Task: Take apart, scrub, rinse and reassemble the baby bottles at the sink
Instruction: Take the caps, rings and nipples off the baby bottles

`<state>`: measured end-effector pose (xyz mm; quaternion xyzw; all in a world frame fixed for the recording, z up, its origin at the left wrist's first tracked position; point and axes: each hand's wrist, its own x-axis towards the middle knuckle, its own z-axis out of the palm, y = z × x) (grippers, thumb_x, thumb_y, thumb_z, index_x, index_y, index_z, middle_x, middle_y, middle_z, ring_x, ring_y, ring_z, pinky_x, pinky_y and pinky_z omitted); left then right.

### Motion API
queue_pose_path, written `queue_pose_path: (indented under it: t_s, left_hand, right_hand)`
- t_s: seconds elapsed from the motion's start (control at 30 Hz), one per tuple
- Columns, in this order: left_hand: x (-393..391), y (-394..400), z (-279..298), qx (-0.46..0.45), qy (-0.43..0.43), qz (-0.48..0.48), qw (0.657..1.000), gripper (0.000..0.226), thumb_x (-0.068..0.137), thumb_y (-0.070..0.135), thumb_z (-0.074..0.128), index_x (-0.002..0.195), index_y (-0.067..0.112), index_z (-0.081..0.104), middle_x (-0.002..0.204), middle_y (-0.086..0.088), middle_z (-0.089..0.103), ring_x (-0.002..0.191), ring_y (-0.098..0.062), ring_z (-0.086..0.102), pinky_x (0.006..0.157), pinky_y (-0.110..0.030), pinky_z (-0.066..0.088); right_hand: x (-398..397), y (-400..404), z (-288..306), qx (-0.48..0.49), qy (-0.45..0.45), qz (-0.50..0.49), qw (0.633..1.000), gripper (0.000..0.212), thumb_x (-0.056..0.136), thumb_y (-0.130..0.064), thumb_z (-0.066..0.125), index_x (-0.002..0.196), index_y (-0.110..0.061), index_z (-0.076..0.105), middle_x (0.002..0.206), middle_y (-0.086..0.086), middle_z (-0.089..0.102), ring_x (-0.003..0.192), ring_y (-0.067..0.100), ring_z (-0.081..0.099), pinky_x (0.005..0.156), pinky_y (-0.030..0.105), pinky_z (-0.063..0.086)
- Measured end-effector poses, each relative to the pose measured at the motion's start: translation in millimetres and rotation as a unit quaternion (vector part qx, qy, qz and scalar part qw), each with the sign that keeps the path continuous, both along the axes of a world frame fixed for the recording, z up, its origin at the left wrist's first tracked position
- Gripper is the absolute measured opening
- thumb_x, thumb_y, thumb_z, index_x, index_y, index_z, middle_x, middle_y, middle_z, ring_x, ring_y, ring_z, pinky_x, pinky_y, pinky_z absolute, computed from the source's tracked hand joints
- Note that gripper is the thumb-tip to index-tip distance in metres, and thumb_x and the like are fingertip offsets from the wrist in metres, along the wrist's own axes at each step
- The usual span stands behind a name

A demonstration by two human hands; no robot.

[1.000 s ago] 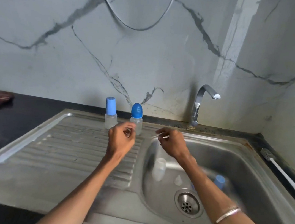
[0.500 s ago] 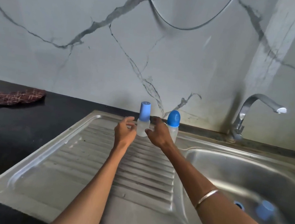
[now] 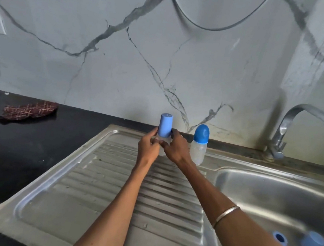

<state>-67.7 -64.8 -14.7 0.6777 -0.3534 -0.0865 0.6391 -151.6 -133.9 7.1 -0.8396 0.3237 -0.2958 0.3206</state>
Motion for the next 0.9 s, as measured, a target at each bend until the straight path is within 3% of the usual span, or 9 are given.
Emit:
queue_pose_path:
  t_s: [0.13,0.27,0.37,0.5,0.67,0.9]
  left_hand:
    - [-15.3,10.1,6.0,-0.044,-0.039,-0.001,0.998,0.039,0.103,0.010,0.044,0.140,0.016,0.056,0.125,0.009,0.061,0.113,-0.009,0.059,0.083,-0.004,0.041]
    - [-42.1,20.4,8.2,-0.047,-0.045,-0.038,0.997,0.040,0.103,0.030,0.048,0.140,0.017,0.056,0.133,-0.002,0.062,0.122,-0.015,0.057,0.098,-0.022,0.043]
    - [-76.2,25.9,8.4,-0.039,-0.053,-0.063,0.996,0.054,0.093,0.047,0.057,0.141,0.022,0.056,0.132,0.002,0.063,0.121,-0.009,0.058,0.103,-0.028,0.046]
    - [-126.8,27.4,13.1,-0.063,-0.079,-0.072,0.992,0.042,0.091,0.033,0.071,0.131,0.026,0.061,0.111,0.012,0.069,0.101,0.002,0.063,0.086,-0.013,0.048]
    - [-185.4,17.8,15.6,-0.054,-0.073,-0.101,0.991,0.024,0.085,0.029,0.077,0.108,0.027,0.068,0.094,0.009,0.071,0.087,-0.004,0.066,0.073,-0.019,0.049]
    - [-249.1,-16.0,9.1,-0.039,-0.045,-0.123,0.991,0.031,0.082,0.035,0.078,0.111,0.025,0.070,0.096,0.011,0.073,0.089,-0.005,0.068,0.075,-0.027,0.056]
  right_hand:
    - [-25.1,10.3,16.6,-0.011,-0.013,0.008,1.000,0.058,0.090,-0.029,0.072,0.138,-0.007,0.048,0.130,0.012,0.062,0.112,0.028,0.061,0.091,0.034,0.049]
    - [-66.3,18.3,26.7,0.019,-0.033,0.030,0.999,0.051,0.089,-0.026,0.072,0.133,-0.010,0.052,0.124,0.007,0.063,0.092,0.024,0.068,0.085,0.041,0.055]
    - [-107.7,26.8,32.3,0.032,-0.045,0.040,0.998,0.043,0.090,-0.025,0.070,0.129,-0.015,0.055,0.114,-0.001,0.064,0.085,0.021,0.070,0.080,0.040,0.058]
    - [-164.7,33.5,32.8,0.061,-0.070,0.049,0.994,0.037,0.091,-0.012,0.066,0.125,-0.022,0.059,0.105,0.001,0.070,0.084,0.016,0.072,0.078,0.039,0.061]
    - [-230.2,25.2,25.5,0.064,-0.075,0.017,0.995,0.039,0.089,-0.006,0.065,0.123,-0.024,0.062,0.102,-0.002,0.072,0.089,0.014,0.072,0.080,0.040,0.061]
    - [-298.8,-0.6,23.0,0.060,-0.093,-0.056,0.992,0.039,0.097,-0.001,0.050,0.111,-0.034,0.065,0.093,-0.010,0.071,0.086,0.013,0.070,0.084,0.040,0.059]
